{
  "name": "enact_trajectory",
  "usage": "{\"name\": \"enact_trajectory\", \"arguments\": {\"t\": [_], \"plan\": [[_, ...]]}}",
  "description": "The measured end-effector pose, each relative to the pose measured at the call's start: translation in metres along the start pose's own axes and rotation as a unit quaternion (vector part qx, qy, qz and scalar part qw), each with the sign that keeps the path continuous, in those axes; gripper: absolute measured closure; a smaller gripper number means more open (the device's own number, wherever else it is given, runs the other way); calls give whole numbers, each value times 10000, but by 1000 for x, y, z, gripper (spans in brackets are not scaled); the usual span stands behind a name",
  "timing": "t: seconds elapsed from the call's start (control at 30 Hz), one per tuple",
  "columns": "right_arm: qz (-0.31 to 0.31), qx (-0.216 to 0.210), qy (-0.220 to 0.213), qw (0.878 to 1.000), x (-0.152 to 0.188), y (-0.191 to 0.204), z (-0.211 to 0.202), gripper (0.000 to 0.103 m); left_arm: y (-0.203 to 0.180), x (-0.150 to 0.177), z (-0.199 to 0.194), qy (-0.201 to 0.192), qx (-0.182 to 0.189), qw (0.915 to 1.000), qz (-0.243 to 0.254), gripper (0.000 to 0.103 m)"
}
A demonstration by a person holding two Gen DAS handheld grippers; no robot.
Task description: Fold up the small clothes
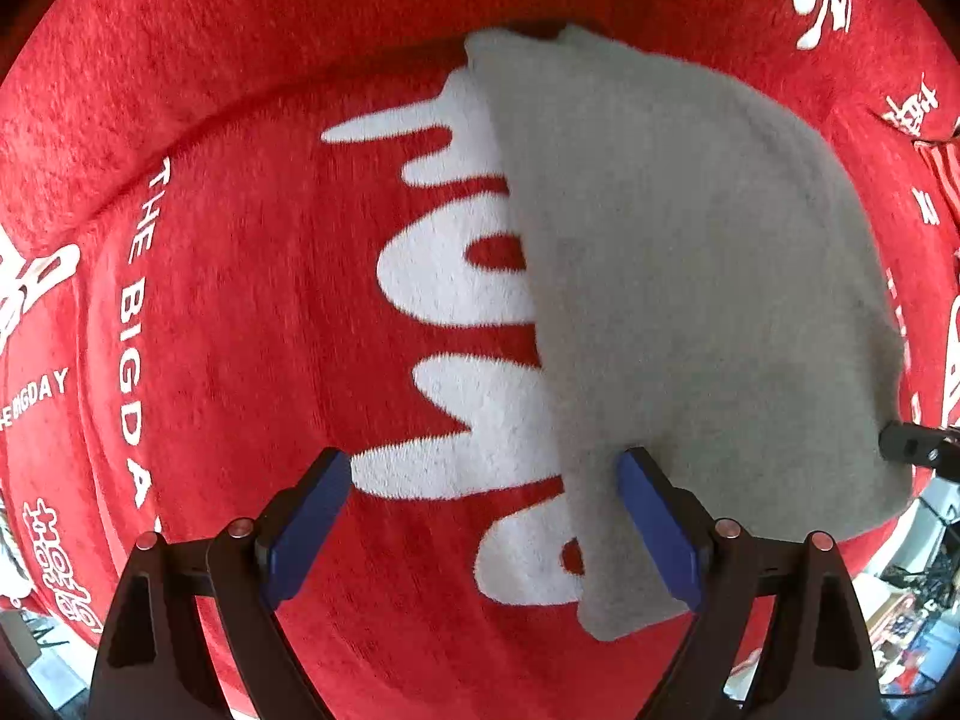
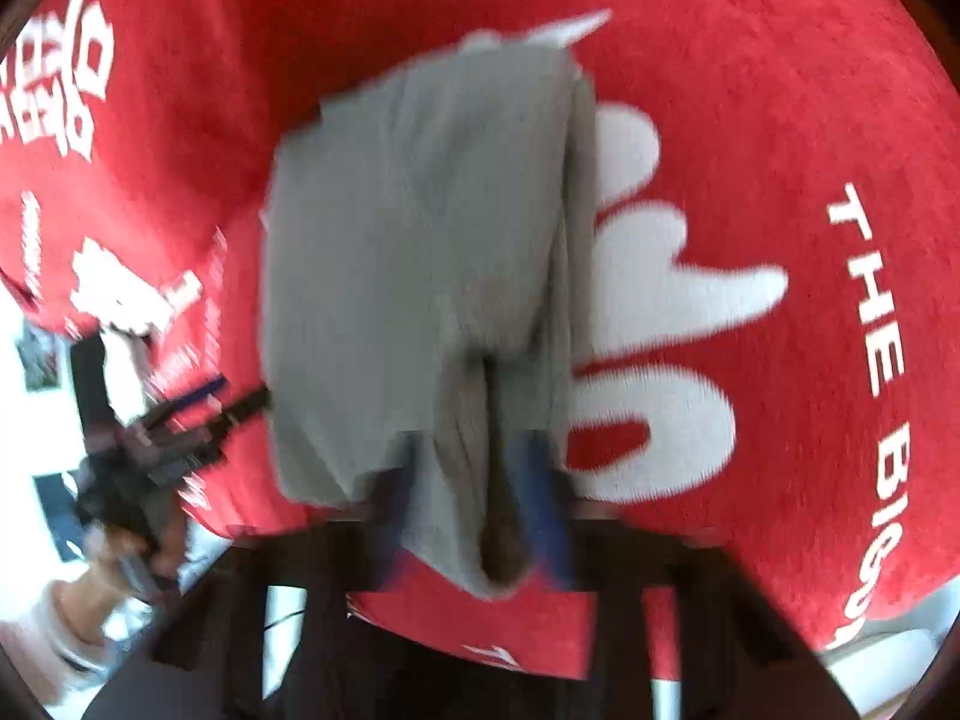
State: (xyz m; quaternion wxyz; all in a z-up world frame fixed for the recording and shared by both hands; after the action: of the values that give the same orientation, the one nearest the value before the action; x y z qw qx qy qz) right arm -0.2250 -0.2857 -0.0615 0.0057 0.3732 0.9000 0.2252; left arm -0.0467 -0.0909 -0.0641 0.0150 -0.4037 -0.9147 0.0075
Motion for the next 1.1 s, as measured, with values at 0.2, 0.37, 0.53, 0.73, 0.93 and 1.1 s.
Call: {"name": "enact_trajectory", "arguments": {"t": [0.2,0.37,0.53,0.73,0.93,1.1], "plan": [[386,47,-57,9992,11,-27,15,95,2,15,6,40,131,9998,111,11],[752,225,-85,9969,24,-40,9,82,8,19,4,84,216,9997,63,11],[1248,761,-192,9891,37,-49,-7,79,19,19,-3,30,155,9997,207,11],[1595,894,-541,9817,51,-50,-29,78,30,26,-18,-62,166,9996,238,11],[1475,765,-893,9820,58,-21,-39,60,29,37,-31,-150,121,9993,317,11],[1263,761,-994,9841,60,-3,-41,48,29,37,-29,-183,71,9993,318,11]]}}
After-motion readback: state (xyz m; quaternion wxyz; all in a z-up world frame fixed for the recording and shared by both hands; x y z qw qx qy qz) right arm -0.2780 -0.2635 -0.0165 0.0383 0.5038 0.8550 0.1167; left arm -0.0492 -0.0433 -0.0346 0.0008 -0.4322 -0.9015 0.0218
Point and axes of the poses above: each gripper's, at about its wrist camera, not at the fingertips, and z roughly the way its jaws point, y to its left, x to its underside, the point moved 3 cm from there along z, roughly the way its jaws point, and after that the axes turned 3 degrees about y, right-handed, at the moved point
